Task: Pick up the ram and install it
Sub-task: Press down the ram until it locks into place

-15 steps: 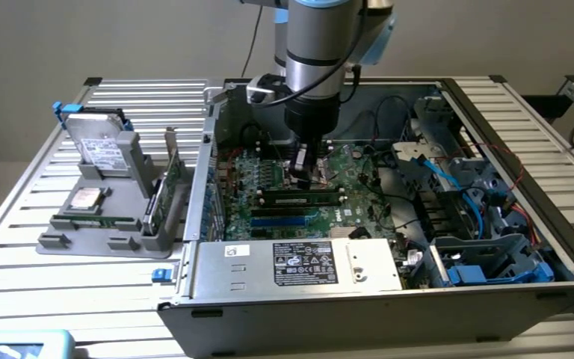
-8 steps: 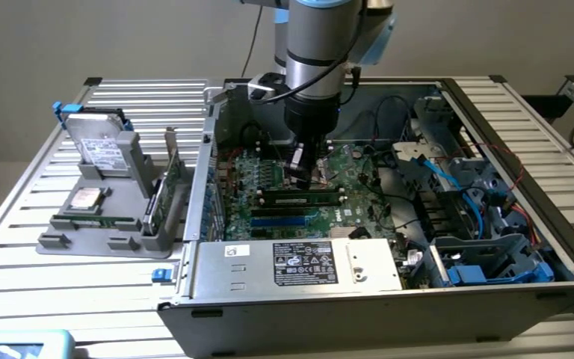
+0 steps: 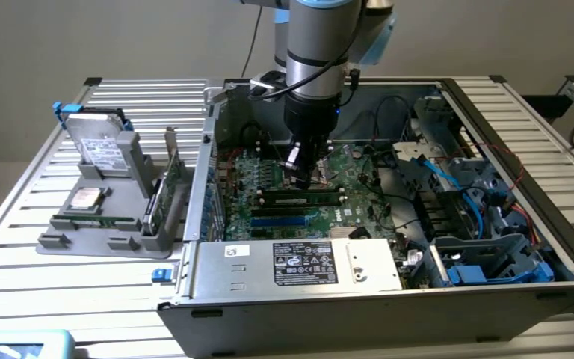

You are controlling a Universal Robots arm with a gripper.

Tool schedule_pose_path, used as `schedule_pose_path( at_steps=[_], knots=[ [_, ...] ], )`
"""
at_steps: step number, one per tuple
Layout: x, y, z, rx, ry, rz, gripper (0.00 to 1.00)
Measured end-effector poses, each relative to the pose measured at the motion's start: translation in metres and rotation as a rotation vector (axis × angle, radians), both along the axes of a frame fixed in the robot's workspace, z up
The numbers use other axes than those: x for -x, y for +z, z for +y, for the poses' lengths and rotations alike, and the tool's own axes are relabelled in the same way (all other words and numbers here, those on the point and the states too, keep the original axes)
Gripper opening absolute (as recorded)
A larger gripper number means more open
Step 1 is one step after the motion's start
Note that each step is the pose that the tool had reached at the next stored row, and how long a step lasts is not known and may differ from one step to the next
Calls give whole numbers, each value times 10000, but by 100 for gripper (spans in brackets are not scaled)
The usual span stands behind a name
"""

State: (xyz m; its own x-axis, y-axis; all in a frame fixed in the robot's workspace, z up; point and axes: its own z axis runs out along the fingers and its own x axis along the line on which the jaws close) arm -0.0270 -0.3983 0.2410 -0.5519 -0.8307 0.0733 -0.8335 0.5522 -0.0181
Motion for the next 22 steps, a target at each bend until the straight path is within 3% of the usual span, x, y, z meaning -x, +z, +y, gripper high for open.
schedule_pose_path(
  at_steps=[22],
  knots=[
    [0, -4, 0, 0, -2701, -20, 11]
  ],
)
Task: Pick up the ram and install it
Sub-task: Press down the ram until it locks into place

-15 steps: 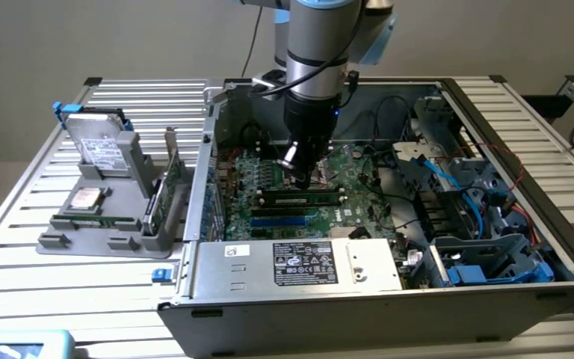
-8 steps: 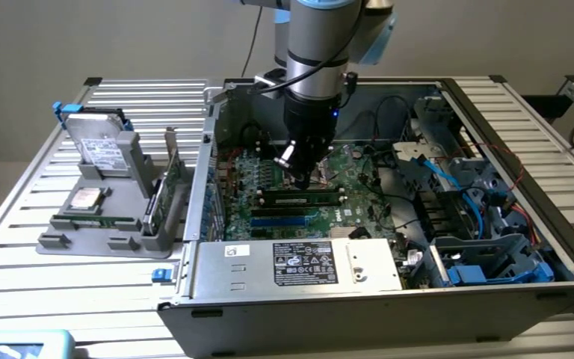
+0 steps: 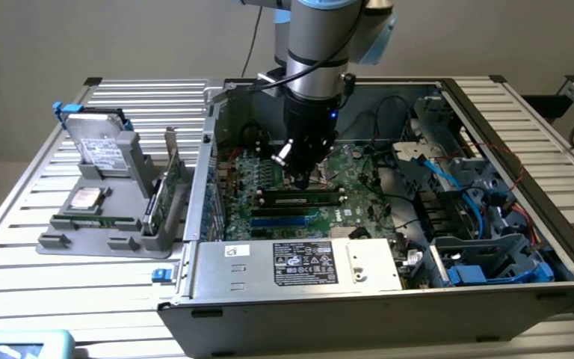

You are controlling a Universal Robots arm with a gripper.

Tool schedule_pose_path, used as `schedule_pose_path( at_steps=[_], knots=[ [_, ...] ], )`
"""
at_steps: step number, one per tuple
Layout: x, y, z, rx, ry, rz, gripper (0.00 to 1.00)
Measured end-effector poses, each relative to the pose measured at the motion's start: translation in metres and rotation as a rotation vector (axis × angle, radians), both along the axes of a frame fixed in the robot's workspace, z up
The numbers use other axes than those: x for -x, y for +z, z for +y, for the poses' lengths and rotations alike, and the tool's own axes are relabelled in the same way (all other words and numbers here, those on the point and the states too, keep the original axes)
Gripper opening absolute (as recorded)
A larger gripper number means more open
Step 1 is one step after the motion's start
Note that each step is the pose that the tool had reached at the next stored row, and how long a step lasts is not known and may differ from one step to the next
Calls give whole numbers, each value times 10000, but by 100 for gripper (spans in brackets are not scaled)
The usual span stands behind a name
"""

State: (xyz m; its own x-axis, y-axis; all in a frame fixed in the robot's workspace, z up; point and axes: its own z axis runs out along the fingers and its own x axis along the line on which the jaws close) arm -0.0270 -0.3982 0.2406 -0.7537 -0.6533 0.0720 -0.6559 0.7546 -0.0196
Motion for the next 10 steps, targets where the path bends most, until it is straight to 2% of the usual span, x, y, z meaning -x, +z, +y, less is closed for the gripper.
schedule_pose_path(
  at_steps=[6, 10],
  knots=[
    [0, 0, 0, 7, -709, -2, 11],
    [0, 0, -1, 45, -1060, -3, 11]
  ],
)
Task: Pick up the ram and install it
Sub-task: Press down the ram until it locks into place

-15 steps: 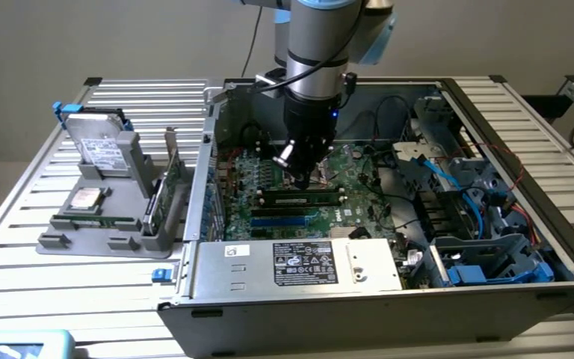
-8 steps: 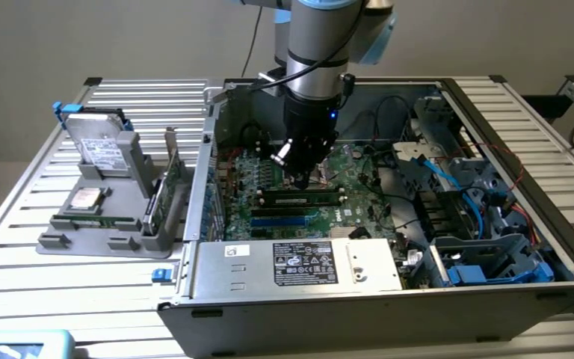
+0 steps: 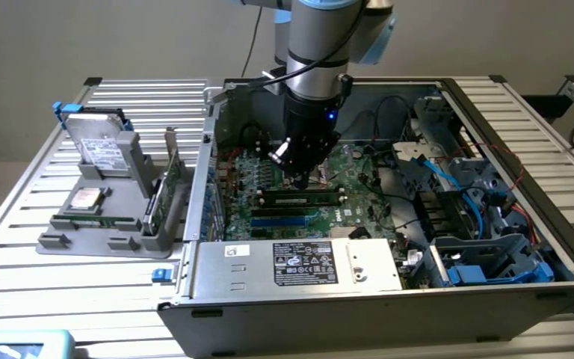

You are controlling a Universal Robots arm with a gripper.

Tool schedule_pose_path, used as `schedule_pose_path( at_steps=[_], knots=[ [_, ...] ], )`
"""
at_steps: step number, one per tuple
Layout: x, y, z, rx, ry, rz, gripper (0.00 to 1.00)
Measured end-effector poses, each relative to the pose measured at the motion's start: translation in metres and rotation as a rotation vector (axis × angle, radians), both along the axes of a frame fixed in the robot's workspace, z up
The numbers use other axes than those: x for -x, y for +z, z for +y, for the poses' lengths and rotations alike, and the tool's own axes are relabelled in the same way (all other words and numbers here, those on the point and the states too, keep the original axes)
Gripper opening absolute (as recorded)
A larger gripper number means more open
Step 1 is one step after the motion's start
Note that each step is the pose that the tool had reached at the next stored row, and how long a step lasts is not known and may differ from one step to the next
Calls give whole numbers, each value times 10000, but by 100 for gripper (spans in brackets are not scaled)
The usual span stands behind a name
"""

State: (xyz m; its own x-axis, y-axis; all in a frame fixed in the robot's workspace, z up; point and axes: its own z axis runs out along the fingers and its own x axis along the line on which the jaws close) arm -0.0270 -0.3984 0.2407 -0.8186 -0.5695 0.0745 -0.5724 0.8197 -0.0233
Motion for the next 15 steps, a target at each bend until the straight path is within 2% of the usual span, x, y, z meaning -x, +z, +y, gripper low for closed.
schedule_pose_path(
  at_steps=[6, 11, 15],
  knots=[
    [0, 0, -1, 105, -474, -14, 11],
    [0, 0, 0, 149, -985, -37, 11],
    [0, -1, 0, 163, -1381, -68, 11]
  ],
)
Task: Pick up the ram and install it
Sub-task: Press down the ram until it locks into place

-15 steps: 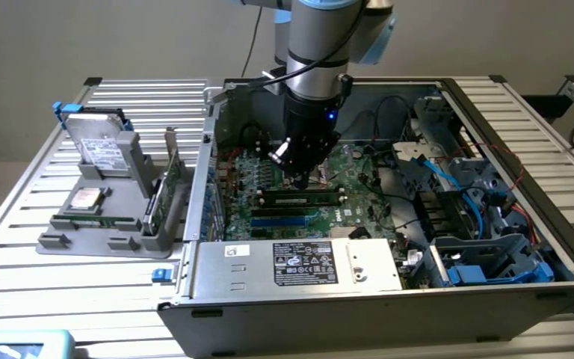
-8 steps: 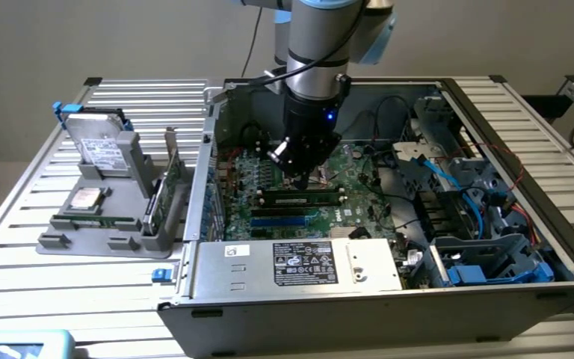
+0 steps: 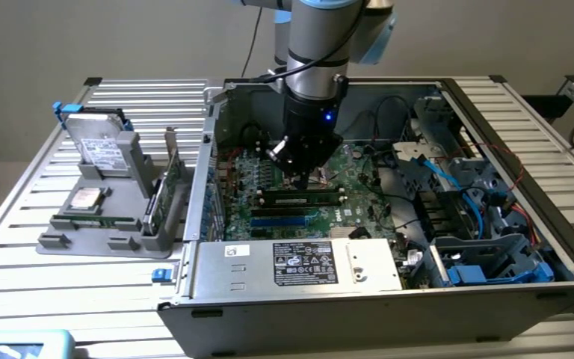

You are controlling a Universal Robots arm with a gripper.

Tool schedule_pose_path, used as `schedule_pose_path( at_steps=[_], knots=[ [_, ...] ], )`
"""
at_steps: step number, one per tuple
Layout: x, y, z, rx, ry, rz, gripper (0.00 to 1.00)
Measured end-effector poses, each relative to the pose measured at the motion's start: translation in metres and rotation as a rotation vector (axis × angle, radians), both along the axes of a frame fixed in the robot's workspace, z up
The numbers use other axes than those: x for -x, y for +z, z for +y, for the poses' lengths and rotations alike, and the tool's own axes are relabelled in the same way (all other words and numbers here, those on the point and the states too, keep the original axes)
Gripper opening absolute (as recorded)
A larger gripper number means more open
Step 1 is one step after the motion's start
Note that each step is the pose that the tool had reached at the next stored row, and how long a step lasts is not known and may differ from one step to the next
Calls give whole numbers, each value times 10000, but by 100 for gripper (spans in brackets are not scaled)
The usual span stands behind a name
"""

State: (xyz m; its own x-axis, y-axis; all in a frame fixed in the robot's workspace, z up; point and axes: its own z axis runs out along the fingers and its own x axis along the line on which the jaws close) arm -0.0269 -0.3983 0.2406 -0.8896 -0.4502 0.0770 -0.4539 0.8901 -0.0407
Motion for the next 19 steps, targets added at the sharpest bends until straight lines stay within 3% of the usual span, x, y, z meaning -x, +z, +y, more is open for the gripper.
schedule_pose_path(
  at_steps=[9, 19],
  knots=[
    [0, 0, -1, 23, -904, -74, 11],
    [0, 1, -1, 85, -1668, -156, 11]
  ],
)
